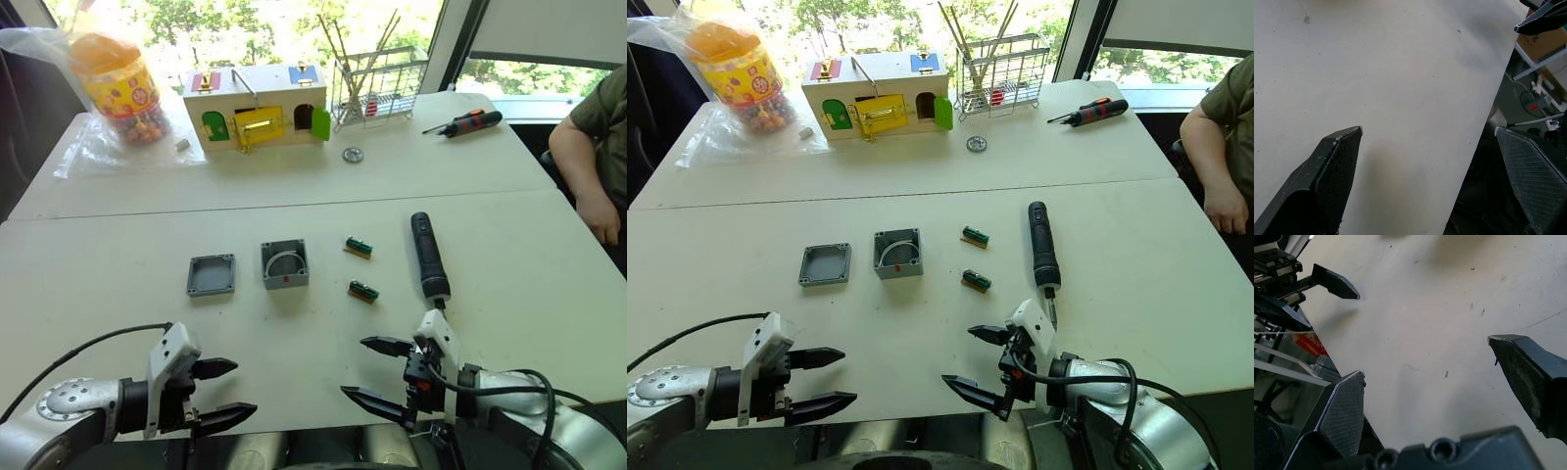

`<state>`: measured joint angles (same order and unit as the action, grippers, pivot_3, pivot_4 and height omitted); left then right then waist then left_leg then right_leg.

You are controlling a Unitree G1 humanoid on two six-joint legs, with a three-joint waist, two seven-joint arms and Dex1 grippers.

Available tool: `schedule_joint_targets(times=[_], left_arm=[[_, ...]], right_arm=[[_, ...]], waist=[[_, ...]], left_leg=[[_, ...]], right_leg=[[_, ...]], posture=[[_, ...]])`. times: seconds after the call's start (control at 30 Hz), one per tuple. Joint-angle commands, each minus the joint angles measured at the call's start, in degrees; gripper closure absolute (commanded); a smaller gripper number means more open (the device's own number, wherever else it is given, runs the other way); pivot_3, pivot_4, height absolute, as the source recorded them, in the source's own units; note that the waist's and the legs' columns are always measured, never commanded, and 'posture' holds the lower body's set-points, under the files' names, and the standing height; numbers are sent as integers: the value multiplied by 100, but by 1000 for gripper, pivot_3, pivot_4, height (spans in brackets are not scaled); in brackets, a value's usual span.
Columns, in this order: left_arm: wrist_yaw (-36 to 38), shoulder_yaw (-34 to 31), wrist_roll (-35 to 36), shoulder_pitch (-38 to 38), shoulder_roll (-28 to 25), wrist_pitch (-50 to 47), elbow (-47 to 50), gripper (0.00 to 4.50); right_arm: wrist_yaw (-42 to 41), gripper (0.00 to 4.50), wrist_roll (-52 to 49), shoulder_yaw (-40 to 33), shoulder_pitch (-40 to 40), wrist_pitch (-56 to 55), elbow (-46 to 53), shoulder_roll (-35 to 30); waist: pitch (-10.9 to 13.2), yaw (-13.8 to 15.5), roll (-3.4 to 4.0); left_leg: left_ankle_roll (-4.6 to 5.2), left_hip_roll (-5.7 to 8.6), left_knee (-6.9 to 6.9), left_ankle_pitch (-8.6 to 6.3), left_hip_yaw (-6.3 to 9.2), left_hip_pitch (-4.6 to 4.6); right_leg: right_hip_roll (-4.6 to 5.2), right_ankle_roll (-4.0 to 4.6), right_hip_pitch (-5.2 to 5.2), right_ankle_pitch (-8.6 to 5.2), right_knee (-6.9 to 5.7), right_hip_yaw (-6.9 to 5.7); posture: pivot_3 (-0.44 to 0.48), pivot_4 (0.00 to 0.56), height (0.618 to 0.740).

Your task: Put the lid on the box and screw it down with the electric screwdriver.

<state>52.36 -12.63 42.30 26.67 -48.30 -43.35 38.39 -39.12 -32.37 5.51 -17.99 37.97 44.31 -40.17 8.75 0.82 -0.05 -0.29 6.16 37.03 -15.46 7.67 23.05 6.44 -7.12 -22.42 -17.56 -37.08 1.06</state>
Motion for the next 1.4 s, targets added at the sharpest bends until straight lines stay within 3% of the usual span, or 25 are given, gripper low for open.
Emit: schedule_joint_targets(times=[0.03, 0.33, 0.5, 0.57, 0.6, 0.77, 0.9, 0.97, 1.07, 1.13, 1.27, 1.4], left_arm=[[27, -88, 146, -34, -11, 8, 96, 0], [-201, -20, -202, -71, 5, 198, 70, 0], [-293, -277, 265, -249, 92, -68, 34, 0], [-527, -281, -65, -377, 82, 77, -1, 0], [-729, -268, -313, -506, 55, 140, -26, 0], [-611, -574, 148, -2043, -422, -328, -705, 0], [-488, 90, -203, -3529, -953, -482, -1152, 0], [120, 626, -300, -4207, -1151, -321, -1292, 0], [1340, 1845, -1130, -5259, -1279, 536, -1747, 0], [1774, 2569, -1721, -5940, -1080, 933, -2266, 0], [2432, 3407, -2496, -6719, -545, 1744, -3155, 0], [2699, 3819, -3018, -6980, -57, 2217, -3743, 0]], right_arm=[[-35, 25, -126, -46, 4, -28, 274, -34], [3, 25, -202, -4, 175, 183, 196, -75], [-82, 25, -337, -88, 287, 73, 88, 34], [-74, 25, -400, -130, 351, 132, 73, 48], [-77, 25, -504, -159, 402, 236, 81, 38], [441, 25, -1287, -627, 1087, 878, -25, 307], [1114, 25, -1922, -991, 1899, 1170, -11, 705], [1555, 25, -2099, -1023, 2342, 1334, 13, 895], [1915, 25, -2236, -831, 2786, 1628, 174, 904], [2010, 25, -2000, -563, 2897, 1773, 302, 729], [2274, 25, -1762, -315, 2927, 1858, 356, 682], [2498, 25, -1517, -177, 2764, 1794, 479, 760]], waist=[[0, 0, 0], [0, 1, 0], [0, 2, 0], [0, 0, 0], [0, 1, 0], [1, 24, -9], [2, -2, -9], [4, -17, -10], [6, -35, -6], [6, -26, -6], [6, -26, -6], [7, -32, -9]], left_leg=[[0, 0, 0, 0, 0, 0], [0, -1, 0, 0, 0, 0], [0, 0, 0, 0, 0, 1], [0, 0, 0, 0, 1, 0], [0, 0, 0, 0, 1, 0], [-6, 0, 5, 4, 16, -4], [-8, 5, -2, 5, 17, -1], [-21, 5, -2, 12, 16, 3], [-51, 4, -6, 30, 12, 15], [-56, 3, -6, 34, 12, 17], [-55, 2, -2, 35, 12, 23], [-54, 3, 8, 36, 12, 31]], right_leg=[[0, 0, 0, 0, 0, 0], [0, 0, 0, 0, 0, 0], [0, 0, 0, 0, 1, 0], [0, -1, -1, 0, 0, 0], [0, -1, 0, 0, 0, 0], [-4, 0, -7, 1, -6, -14], [-4, -1, -14, 4, -6, -12], [-4, -3, -11, 5, -10, -11], [-5, -3, -18, 5, -12, -6], [-8, -3, -21, 5, -14, -7], [-14, -3, -27, 5, -22, -8], [-27, -4, -32, 5, -28, -12]], posture=[[0, 150, 740], [0, 150, 740], [0, 150, 740], [0, 150, 740], [0, 150, 740], [0, 150, 740], [0, 150, 740], [0, 150, 740], [0, 150, 740], [0, 150, 740], [0, 150, 740], [0, 150, 740]])
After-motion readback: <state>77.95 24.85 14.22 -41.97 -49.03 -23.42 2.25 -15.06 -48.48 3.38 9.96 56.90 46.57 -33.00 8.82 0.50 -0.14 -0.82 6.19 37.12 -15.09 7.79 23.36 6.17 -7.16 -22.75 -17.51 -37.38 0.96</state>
